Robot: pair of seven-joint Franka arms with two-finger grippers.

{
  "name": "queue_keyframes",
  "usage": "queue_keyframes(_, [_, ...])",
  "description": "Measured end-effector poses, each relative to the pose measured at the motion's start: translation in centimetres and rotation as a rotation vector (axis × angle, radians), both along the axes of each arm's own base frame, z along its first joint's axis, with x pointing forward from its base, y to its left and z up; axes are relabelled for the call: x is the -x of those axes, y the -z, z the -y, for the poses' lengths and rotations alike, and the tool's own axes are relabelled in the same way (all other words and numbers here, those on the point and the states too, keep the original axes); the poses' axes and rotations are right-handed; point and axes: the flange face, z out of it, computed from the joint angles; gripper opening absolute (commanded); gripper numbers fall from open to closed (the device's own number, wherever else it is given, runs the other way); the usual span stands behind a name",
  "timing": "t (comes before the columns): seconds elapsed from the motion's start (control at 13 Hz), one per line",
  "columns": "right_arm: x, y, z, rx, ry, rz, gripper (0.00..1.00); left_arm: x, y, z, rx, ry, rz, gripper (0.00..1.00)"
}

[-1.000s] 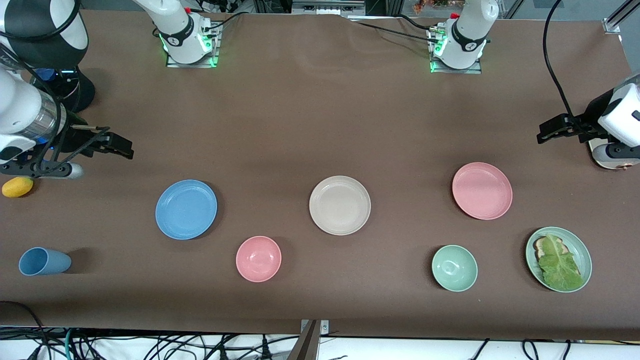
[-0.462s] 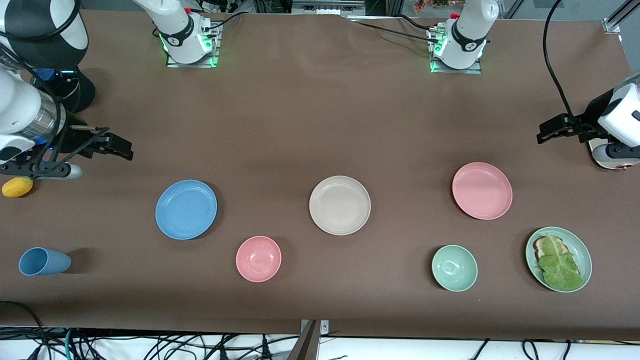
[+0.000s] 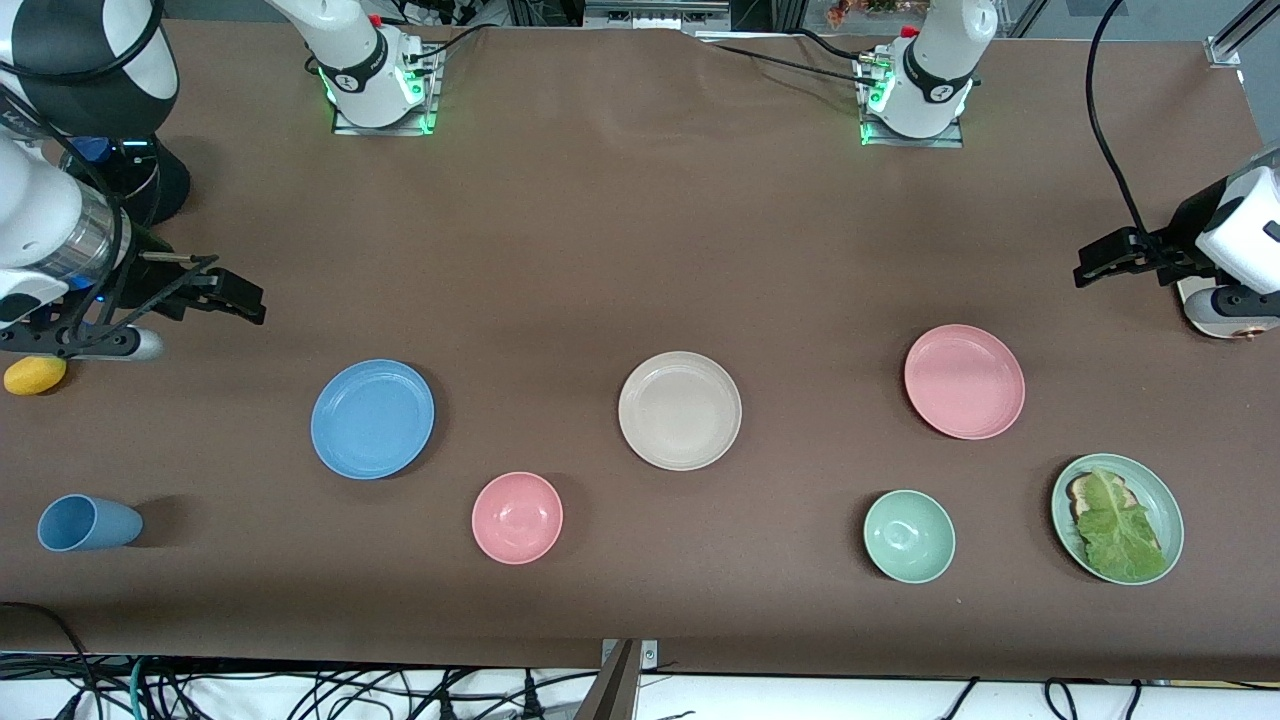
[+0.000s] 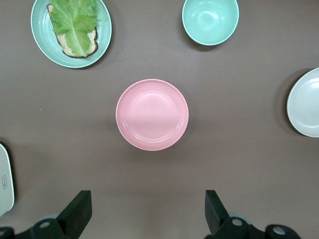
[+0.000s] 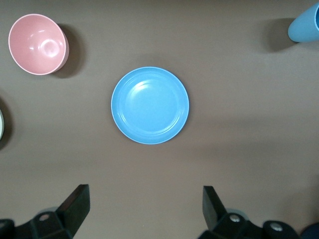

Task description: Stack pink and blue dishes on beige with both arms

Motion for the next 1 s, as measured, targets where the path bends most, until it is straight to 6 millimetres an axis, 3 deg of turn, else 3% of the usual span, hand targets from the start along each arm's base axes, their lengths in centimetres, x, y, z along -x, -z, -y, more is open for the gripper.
queue_keyframes(0.54, [-0.12, -0.13, -0.4, 0.011, -0.06, 0.017, 1.0, 0.0, 0.0, 0.0, 0.0, 0.0, 0.0, 1.0])
queue_keyframes(1.0, [-0.31, 0.03, 0.57, 0.012, -0.112, 0.018, 1.0, 0.01, 0.0, 0.0, 0.0, 0.0, -0.001, 1.0])
